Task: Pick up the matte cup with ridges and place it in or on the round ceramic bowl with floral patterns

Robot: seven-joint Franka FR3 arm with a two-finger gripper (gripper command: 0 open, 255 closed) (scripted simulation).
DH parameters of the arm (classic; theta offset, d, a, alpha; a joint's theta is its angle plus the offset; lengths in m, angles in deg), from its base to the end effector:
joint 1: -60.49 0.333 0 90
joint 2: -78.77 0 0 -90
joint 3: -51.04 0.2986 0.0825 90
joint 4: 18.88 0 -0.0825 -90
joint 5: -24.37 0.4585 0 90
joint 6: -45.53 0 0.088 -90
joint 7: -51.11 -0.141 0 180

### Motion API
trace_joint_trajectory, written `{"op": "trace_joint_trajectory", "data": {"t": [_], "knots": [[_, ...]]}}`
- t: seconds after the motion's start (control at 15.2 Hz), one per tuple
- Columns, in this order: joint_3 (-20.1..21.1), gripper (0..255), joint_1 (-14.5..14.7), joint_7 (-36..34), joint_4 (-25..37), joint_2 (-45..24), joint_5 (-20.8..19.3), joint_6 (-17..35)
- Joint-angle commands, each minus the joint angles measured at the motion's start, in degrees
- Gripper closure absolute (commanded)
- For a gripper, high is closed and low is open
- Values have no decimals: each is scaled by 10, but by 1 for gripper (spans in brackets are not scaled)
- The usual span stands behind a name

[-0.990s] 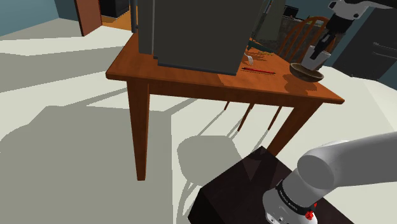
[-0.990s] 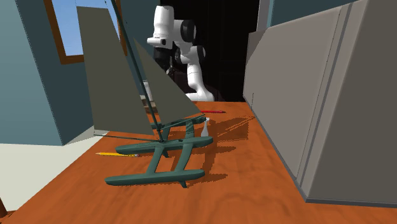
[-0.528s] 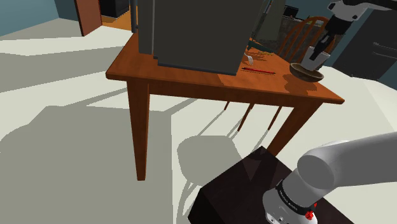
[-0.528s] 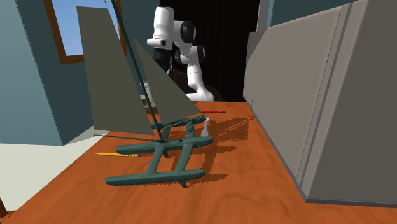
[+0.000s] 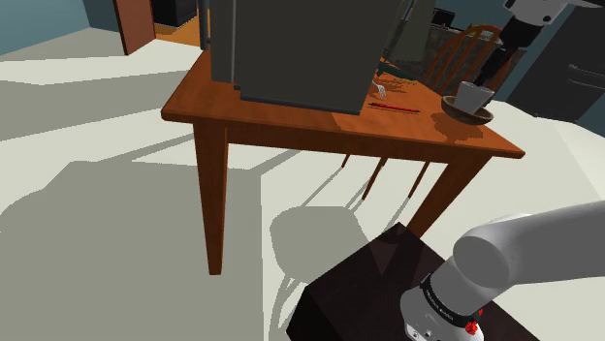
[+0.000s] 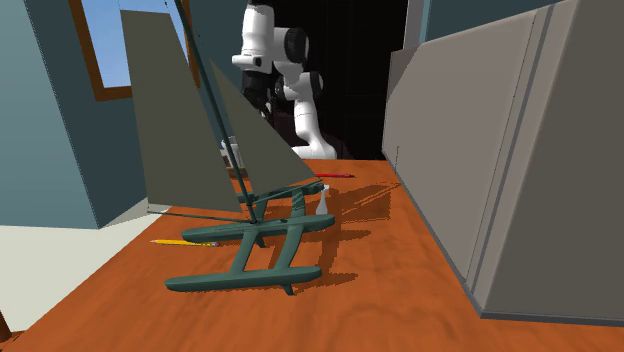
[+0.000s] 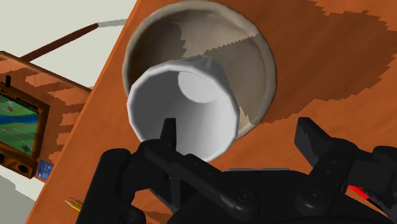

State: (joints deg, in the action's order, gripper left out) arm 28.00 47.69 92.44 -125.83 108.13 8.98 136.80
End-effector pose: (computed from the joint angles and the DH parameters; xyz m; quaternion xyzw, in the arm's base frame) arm 0.3501 -0.3524 0.6712 0.9930 0.0507 0.0563 0.0903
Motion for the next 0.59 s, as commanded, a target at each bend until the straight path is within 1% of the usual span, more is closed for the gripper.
{"op": "trace_joint_trajectory", "data": {"t": [0.0,0.07,0.53], "knots": [[3,0,3,5,47,-12,5,-35],[5,0,4,7,67,-17,7,-51],[5,0,4,7,67,-17,7,-51]]}}
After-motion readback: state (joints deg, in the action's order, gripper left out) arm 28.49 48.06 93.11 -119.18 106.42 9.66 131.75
